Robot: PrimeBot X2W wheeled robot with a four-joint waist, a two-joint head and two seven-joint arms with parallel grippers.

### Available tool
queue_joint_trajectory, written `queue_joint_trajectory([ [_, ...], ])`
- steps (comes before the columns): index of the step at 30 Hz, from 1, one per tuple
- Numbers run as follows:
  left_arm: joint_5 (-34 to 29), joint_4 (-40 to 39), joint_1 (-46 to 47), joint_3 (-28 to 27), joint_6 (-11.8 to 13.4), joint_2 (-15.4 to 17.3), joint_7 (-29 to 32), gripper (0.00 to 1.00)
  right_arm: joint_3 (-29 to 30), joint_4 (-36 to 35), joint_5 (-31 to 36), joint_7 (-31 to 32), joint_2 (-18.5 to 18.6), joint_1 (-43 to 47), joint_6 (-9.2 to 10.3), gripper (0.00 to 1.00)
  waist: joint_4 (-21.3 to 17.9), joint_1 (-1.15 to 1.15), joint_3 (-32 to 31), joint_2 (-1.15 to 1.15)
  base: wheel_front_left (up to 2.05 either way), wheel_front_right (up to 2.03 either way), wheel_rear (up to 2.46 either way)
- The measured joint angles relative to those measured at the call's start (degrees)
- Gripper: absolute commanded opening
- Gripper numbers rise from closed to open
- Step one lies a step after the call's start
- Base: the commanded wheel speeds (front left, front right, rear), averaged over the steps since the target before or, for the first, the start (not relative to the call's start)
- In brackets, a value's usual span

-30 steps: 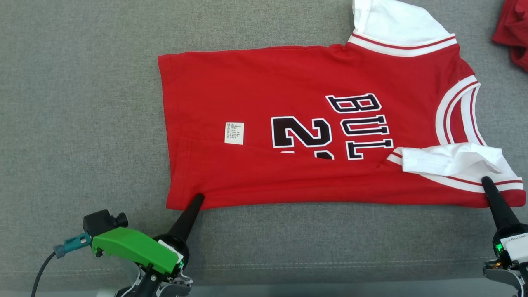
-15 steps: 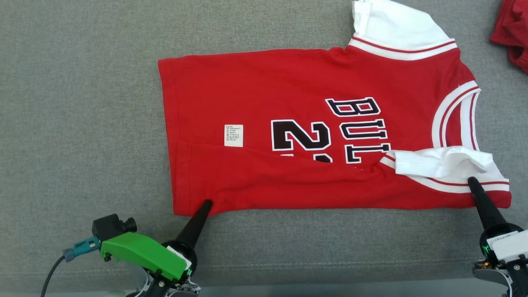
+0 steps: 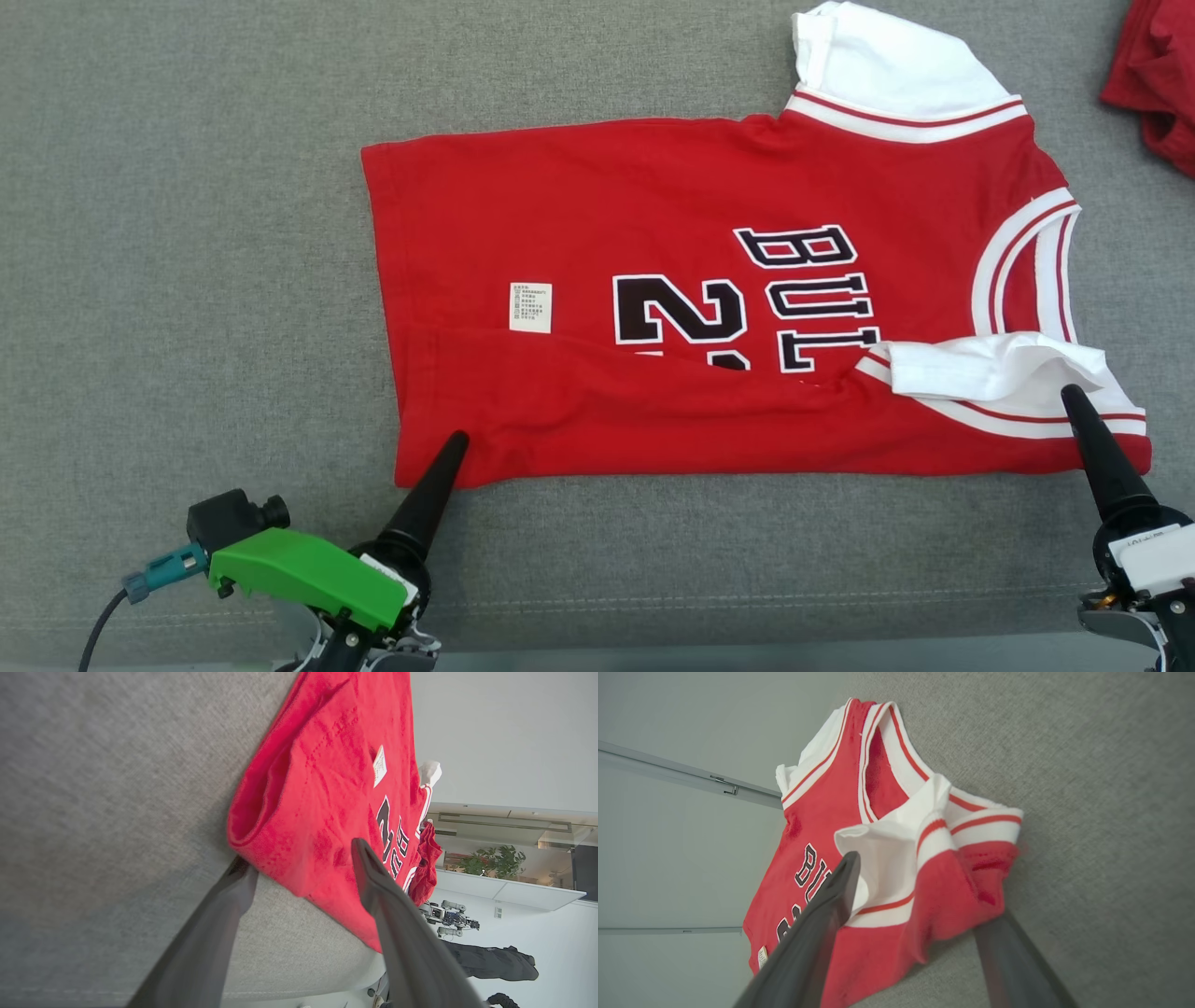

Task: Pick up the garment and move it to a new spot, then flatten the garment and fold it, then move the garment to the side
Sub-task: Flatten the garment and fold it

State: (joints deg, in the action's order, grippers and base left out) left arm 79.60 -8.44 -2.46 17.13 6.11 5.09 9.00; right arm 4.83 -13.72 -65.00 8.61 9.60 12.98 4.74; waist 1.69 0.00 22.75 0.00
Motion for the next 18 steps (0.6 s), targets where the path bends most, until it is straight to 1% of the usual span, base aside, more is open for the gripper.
queue_joint_trajectory([
  [2,-0.15,0.0,-0.18,-0.55,0.01,0.15,-0.05,1.0,0.33,-0.08,0.02,-0.01,-0.02,0.85,0.49,1.0,-0.06,0.0,-0.05,0.0,0.0,0.0,0.0],
  [7,-0.2,-0.46,-0.99,-1.52,0.02,0.49,-0.88,1.0,0.49,-0.24,0.03,0.04,0.24,1.97,0.52,1.0,-0.48,0.0,-0.12,0.0,0.0,0.0,0.0],
  [11,-1.86,-1.52,-2.2,-2.04,0.03,1.52,-1.12,1.0,0.63,-1.65,2.02,0.09,1.9,2.64,0.92,1.0,-1.26,0.0,0.02,0.0,0.0,0.0,0.0],
  [14,-3.79,-2.26,-2.86,-2.24,0.19,3.65,-1.57,1.0,1.97,-3.35,3.82,0.0,3.9,2.62,0.92,1.0,-1.9,0.0,0.27,0.0,0.0,0.0,0.0],
  [18,-7.2,-4.09,-2.45,-2.56,0.52,7.09,-1.54,1.0,3.22,-5.73,7.02,0.1,7.98,2.25,0.93,1.0,-2.17,0.0,1.02,0.0,0.0,0.0,0.0],
])
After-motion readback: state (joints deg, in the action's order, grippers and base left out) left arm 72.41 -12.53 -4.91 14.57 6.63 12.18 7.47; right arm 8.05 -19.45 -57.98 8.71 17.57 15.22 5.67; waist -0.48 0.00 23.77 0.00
